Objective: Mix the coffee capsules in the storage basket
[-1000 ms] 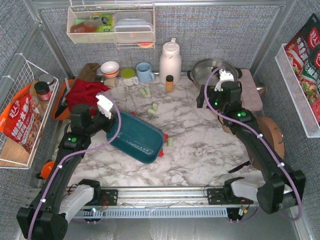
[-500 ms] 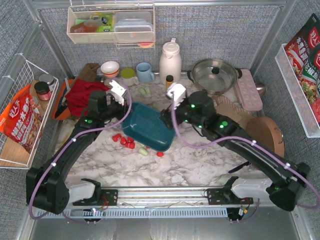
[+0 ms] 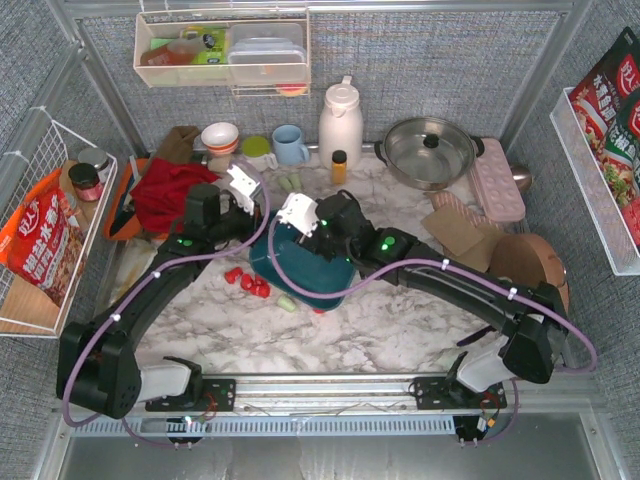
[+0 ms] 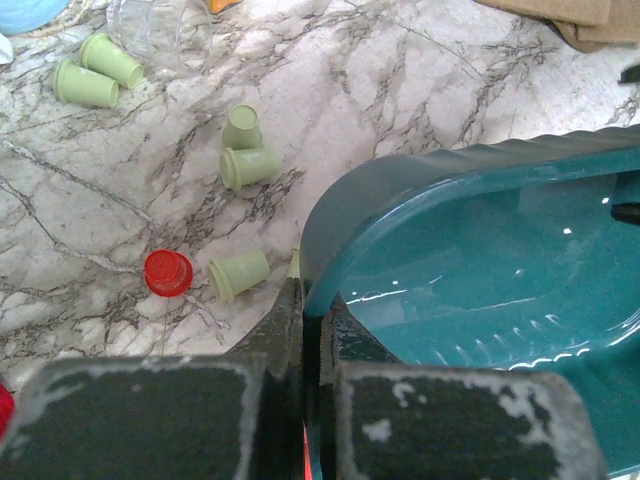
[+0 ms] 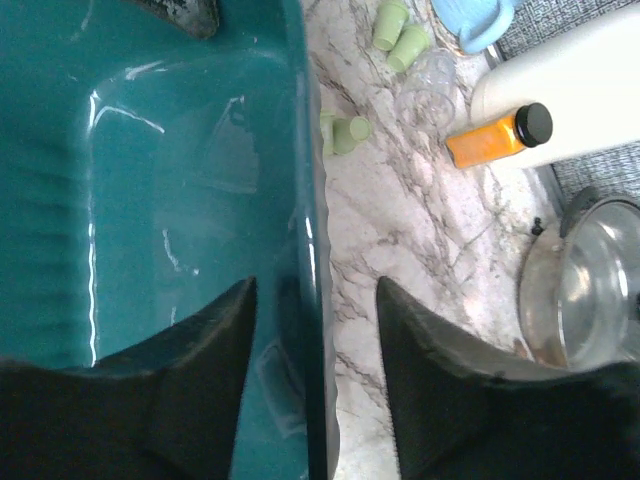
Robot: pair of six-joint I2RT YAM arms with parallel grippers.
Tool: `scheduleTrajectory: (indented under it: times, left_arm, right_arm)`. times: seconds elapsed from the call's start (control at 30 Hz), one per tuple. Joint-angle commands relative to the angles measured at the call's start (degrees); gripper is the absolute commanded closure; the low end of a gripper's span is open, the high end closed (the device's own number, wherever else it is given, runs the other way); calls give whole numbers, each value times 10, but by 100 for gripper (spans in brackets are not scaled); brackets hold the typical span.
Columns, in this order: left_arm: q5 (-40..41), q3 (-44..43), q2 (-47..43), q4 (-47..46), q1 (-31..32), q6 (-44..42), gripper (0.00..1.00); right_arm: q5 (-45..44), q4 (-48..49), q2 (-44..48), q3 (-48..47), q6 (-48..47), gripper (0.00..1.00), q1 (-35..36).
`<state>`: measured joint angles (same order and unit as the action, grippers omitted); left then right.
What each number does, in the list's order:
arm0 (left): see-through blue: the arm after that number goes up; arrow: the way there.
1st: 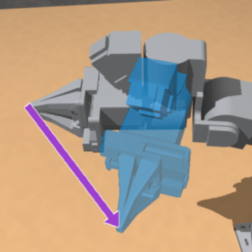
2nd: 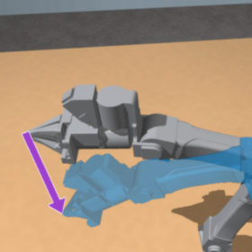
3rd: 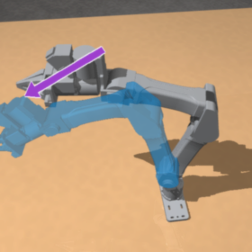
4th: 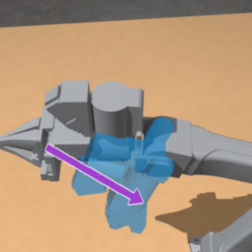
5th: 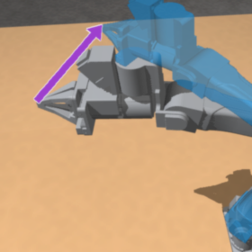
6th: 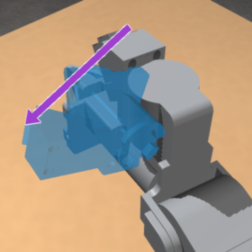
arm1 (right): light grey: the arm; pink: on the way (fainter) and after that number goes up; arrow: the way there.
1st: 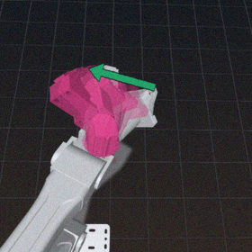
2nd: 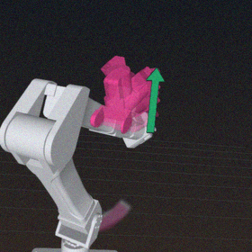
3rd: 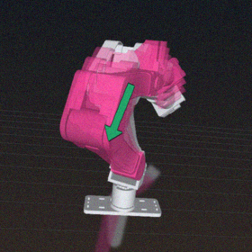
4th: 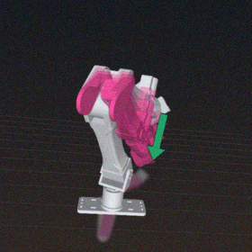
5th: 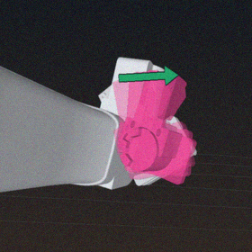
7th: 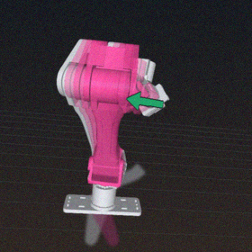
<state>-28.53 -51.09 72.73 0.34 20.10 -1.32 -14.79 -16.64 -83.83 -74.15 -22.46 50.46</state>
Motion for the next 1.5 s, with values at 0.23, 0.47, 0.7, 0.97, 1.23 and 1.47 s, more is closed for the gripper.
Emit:
scheduleTrajectory:
  times: [0.23,0.47,0.7,0.97,1.23,1.47]
  left_arm:
    - [-1,14,-14,-45,0,22,100]
    - [4,35,-52,-87,-2,38,2]
    - [181,55,-119,-112,-12,82,1]
    - [285,105,-174,-172,-43,149,1]
    - [308,88,-152,-141,-54,158,1]
    - [320,92,-155,-141,-56,153,1]
  right_arm:
    - [-61,-10,-9,11,-15,100,20]
    - [-112,30,8,51,34,100,7]
    - [-160,52,88,139,239,100,-137]
    - [-20,63,95,218,389,100,-332]
    - [125,174,7,238,415,100,-420]
    - [121,241,-49,242,381,90,-434]
